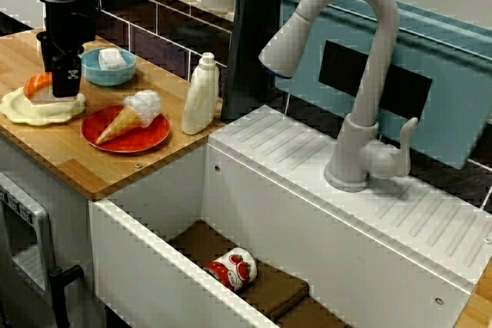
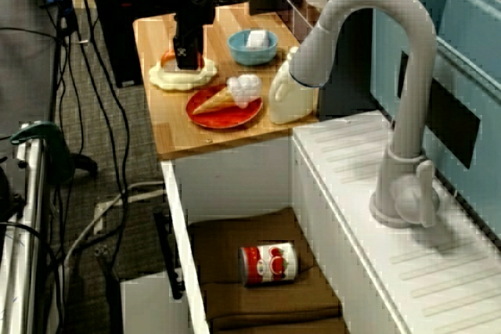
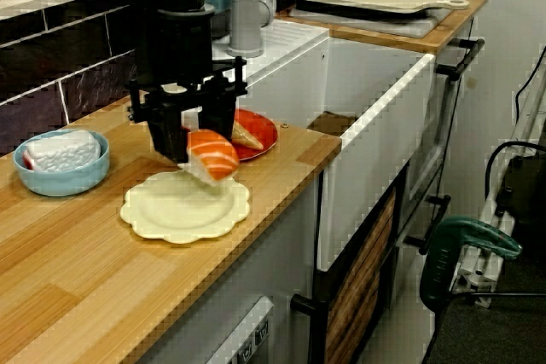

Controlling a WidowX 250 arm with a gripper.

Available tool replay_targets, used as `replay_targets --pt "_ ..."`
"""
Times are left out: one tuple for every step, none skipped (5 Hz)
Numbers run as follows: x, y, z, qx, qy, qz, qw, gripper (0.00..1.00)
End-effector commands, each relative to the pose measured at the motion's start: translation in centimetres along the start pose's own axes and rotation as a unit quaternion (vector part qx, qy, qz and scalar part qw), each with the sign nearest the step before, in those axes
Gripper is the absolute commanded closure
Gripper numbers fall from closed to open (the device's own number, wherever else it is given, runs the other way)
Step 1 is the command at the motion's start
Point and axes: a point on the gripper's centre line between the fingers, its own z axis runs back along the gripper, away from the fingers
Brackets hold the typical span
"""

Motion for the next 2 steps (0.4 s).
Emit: replay_targets --pt "2.7 -0.5 2.4 0.002 -0.020 0.133 0.9909 1.00" --pt "3.7 -1.2 2.2 0.018 -0.016 0.133 0.9909 1.00"
